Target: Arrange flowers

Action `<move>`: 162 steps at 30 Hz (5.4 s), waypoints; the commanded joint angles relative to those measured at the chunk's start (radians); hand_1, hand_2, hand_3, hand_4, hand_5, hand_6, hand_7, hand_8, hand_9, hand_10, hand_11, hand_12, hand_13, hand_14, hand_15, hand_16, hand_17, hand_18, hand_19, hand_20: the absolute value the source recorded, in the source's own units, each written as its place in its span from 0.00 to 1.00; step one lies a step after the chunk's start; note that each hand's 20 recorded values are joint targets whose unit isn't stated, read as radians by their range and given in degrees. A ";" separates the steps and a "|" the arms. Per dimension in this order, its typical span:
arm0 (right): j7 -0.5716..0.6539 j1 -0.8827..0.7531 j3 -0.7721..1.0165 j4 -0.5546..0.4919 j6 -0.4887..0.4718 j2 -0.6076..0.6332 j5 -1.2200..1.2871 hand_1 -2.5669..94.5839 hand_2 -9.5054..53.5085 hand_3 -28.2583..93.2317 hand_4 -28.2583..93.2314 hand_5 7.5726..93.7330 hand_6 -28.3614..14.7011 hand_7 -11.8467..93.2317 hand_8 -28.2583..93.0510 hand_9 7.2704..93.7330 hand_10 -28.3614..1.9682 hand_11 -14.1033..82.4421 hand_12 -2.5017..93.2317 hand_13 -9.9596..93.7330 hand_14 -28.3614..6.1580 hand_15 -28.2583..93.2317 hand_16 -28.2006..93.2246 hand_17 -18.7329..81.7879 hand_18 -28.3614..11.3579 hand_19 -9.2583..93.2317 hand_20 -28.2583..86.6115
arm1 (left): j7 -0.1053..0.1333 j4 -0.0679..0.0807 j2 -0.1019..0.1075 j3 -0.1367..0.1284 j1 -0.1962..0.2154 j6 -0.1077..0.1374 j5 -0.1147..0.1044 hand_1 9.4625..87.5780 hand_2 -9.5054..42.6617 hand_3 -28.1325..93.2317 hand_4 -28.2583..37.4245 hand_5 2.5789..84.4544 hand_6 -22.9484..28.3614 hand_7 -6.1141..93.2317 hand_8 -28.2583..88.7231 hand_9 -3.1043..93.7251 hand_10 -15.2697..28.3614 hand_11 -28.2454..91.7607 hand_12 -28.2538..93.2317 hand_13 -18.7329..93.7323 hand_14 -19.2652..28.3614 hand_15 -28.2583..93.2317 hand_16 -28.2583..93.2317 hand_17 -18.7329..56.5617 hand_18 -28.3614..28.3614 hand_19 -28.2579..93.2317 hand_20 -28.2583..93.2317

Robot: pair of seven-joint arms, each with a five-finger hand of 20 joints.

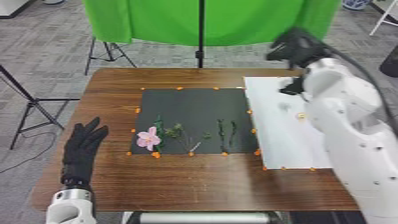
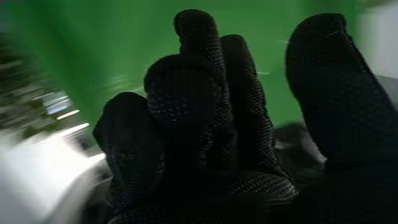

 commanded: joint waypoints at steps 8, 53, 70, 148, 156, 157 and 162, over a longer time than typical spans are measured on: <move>0.009 -0.208 0.101 0.193 -0.082 0.019 -0.197 0.44 0.00 0.74 0.12 0.63 0.67 0.24 0.17 0.75 0.40 0.33 0.27 0.90 0.66 0.73 0.51 0.79 0.40 1.00 0.76 | -0.023 -0.005 -0.013 -0.001 0.012 -0.020 0.007 0.08 0.47 0.73 0.00 0.48 0.54 0.12 0.19 0.49 0.65 0.37 0.34 0.47 0.68 0.31 0.24 0.32 0.67 0.24 0.37; -0.328 0.240 -0.471 0.217 0.246 -0.062 -0.164 0.67 0.00 0.68 0.11 0.85 0.71 0.32 0.31 0.99 0.62 0.27 0.45 0.98 0.81 0.73 0.52 0.86 0.47 1.00 0.78 | -0.033 -0.002 -0.007 0.002 0.006 -0.024 0.004 0.09 0.45 0.73 0.00 0.48 0.54 0.12 0.19 0.49 0.65 0.37 0.34 0.47 0.69 0.31 0.24 0.32 0.67 0.24 0.37; -0.570 0.262 -0.505 0.612 0.091 -0.540 -0.657 0.66 0.00 0.66 0.14 0.81 0.72 0.34 0.30 0.96 0.64 0.28 0.45 0.97 0.82 0.74 0.52 0.85 0.48 1.00 0.79 | -0.013 0.009 -0.001 0.022 -0.018 -0.017 -0.007 0.09 0.46 0.72 0.00 0.48 0.53 0.14 0.19 0.49 0.65 0.39 0.33 0.47 0.68 0.31 0.23 0.33 0.67 0.24 0.37; -0.123 0.067 -0.190 -0.021 -0.081 0.172 -0.169 0.41 0.00 0.76 0.12 0.64 0.66 0.25 0.16 0.74 0.44 0.34 0.27 0.86 0.63 0.71 0.50 0.73 0.36 1.00 0.69 | -0.030 -0.006 -0.003 0.006 0.007 -0.027 0.007 0.07 0.35 0.74 0.00 0.48 0.54 0.12 0.19 0.49 0.65 0.37 0.34 0.47 0.69 0.31 0.24 0.32 0.67 0.24 0.37; 0.003 -0.154 0.065 0.058 -0.202 0.165 -0.216 0.36 0.00 0.74 0.13 0.54 0.58 0.19 0.18 0.58 0.28 0.22 0.23 0.81 0.53 0.70 0.50 0.69 0.30 1.00 0.67 | -0.038 -0.006 -0.008 0.012 0.005 -0.034 0.009 0.08 0.35 0.75 0.00 0.48 0.53 0.13 0.19 0.49 0.65 0.37 0.34 0.47 0.69 0.31 0.24 0.32 0.67 0.24 0.37; -0.002 -0.168 0.079 0.079 -0.200 0.163 -0.229 0.35 0.00 0.74 0.13 0.54 0.58 0.19 0.19 0.57 0.28 0.22 0.23 0.81 0.53 0.70 0.50 0.69 0.30 1.00 0.67 | -0.038 -0.004 -0.008 0.014 0.001 -0.037 0.009 0.08 0.35 0.75 0.00 0.48 0.53 0.13 0.19 0.49 0.65 0.37 0.34 0.47 0.69 0.31 0.24 0.32 0.67 0.24 0.37; 0.008 -0.194 0.126 0.182 -0.258 0.136 -0.256 0.37 0.00 0.74 0.12 0.55 0.62 0.20 0.19 0.62 0.33 0.24 0.24 0.82 0.53 0.71 0.49 0.69 0.30 1.00 0.66 | -0.046 -0.003 -0.009 0.016 -0.004 -0.047 0.018 0.09 0.33 0.75 0.00 0.48 0.53 0.13 0.19 0.49 0.65 0.37 0.34 0.47 0.69 0.31 0.24 0.32 0.67 0.24 0.37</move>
